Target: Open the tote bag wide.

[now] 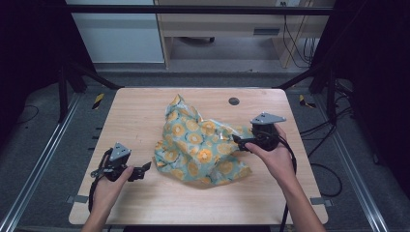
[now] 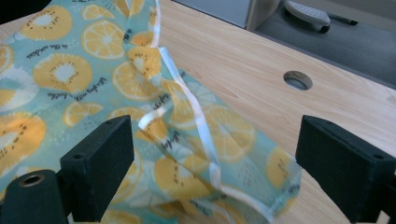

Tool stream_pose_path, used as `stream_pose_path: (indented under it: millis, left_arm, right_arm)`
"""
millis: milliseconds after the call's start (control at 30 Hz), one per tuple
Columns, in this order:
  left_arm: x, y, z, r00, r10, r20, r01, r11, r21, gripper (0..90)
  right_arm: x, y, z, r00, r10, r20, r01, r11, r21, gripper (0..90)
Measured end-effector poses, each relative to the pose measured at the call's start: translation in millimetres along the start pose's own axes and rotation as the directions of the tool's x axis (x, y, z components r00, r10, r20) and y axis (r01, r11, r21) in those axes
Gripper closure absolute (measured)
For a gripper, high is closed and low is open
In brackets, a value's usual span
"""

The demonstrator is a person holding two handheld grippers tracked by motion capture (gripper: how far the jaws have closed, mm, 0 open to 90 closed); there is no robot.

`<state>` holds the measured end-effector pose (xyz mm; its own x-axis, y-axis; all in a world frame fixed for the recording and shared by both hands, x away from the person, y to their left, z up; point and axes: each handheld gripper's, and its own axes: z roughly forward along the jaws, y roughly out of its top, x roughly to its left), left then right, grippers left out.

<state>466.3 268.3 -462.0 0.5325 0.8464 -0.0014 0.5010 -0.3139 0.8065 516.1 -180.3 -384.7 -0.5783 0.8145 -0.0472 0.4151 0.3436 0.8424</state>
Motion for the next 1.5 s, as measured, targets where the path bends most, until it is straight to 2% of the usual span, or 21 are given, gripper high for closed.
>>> stream_pose_path:
  millis: [33, 133, 167, 200, 233, 267, 400, 500, 667, 767, 900, 1033, 1100, 1200, 1467, 1500]
  left_arm:
    - [-0.3, 0.1, 0.2, 1.0, 0.0, -0.001, 0.0, 1.0, 0.0, 5.5]
    - [-1.3, 0.7, 0.5, 1.0, 0.002, 0.002, -0.002, 1.0, -0.001, 5.5]
    - [-1.7, 0.8, 0.5, 1.0, 0.005, 0.004, -0.005, 1.0, 0.002, 5.5]
    - [-1.7, 0.8, 0.5, 1.0, 0.005, 0.004, -0.005, 1.0, 0.002, 5.5]
    - [-1.7, 0.7, 0.4, 1.0, 0.003, 0.005, -0.003, 1.0, 0.0, 5.5]
    - [-1.5, 0.7, 0.3, 1.0, 0.002, 0.004, -0.002, 1.0, -0.001, 5.5]
    - [-0.2, 0.6, 0.2, 1.0, -0.006, 0.004, 0.006, 1.0, -0.003, 5.5]
    - [0.1, 0.5, 0.9, 0.9999, -0.01, 0.007, 0.01, 1.0, -0.001, 5.5]
    - [0.7, 0.2, 1.6, 1.0, -0.006, 0.007, 0.006, 1.0, 0.002, 5.5]
    - [1.6, 0.4, 1.3, 1.0, -0.006, 0.006, 0.006, 1.0, 0.002, 5.5]
    - [1.9, 0.4, 1.3, 1.0, -0.007, 0.005, 0.007, 1.0, 0.003, 5.5]
    - [1.1, 0.6, 1.3, 1.0, -0.008, 0.004, 0.008, 1.0, 0.0, 5.5]
    - [1.1, 0.5, 1.2, 1.0, -0.009, 0.004, 0.009, 1.0, 0.001, 5.5]
    - [1.7, 0.5, 0.7, 0.9999, -0.012, 0.003, 0.012, 0.9999, 0.001, 5.5]
    - [1.4, 0.8, 1.5, 0.9999, -0.009, 0.007, 0.009, 1.0, 0.003, 5.6]
    - [1.3, 0.9, 0.7, 0.9999, -0.014, 0.005, 0.014, 0.9999, 0.0, 5.6]
  right_arm:
    - [1.1, 5.1, 8.2, 0.9999, -0.009, -0.004, 0.009, 1.0, 0.013, 11.7]
    - [2.7, 10.7, 17.6, 0.9997, -0.02, -0.01, 0.02, 0.999, 0.029, 12.0]
    - [5.5, 16.3, 28.3, 0.9995, -0.02, -0.026, 0.021, 0.999, 0.042, 11.9]
    - [5.5, 16.3, 28.3, 0.9995, -0.02, -0.026, 0.021, 0.999, 0.042, 11.9]
    - [9.4, 21.3, 39.3, 0.9988, -0.028, -0.04, 0.031, 0.998, 0.06, 11.9]
    - [9.4, 21.3, 39.3, 0.9988, -0.028, -0.04, 0.031, 0.998, 0.06, 11.9]
    - [19.0, 28.0, 64.0, 0.9969, -0.047, -0.063, 0.054, 0.992, 0.111, 12.2]
    - [21.9, 30.1, 72.0, 0.9958, -0.053, -0.075, 0.061, 0.991, 0.117, 12.6]
    - [21.4, 31.2, 78.0, 0.9949, -0.055, -0.084, 0.066, 0.99, 0.128, 15.2]
    - [18.4, 30.2, 83.0, 0.995, -0.057, -0.083, 0.07, 0.984, 0.164, 18.4]
    - [16.8, 29.2, 85.3, 0.994, -0.046, -0.1, 0.063, 0.982, 0.178, 22.7]
    - [15.9, 27.7, 88.7, 0.9929, -0.035, -0.113, 0.057, 0.978, 0.2, 29.8]
    - [16.1, 27.0, 89.8, 0.9907, -0.046, -0.128, 0.071, 0.977, 0.203, 36.4]
    - [17.5, 26.3, 89.9, 0.9899, -0.047, -0.133, 0.074, 0.975, 0.209, 41.4]
    - [19.0, 25.5, 91.2, 0.9879, -0.057, -0.145, 0.088, 0.972, 0.219, 48.4]
    - [18.3, 24.3, 93.0, 0.9867, -0.066, -0.149, 0.098, 0.97, 0.224, 55.7]
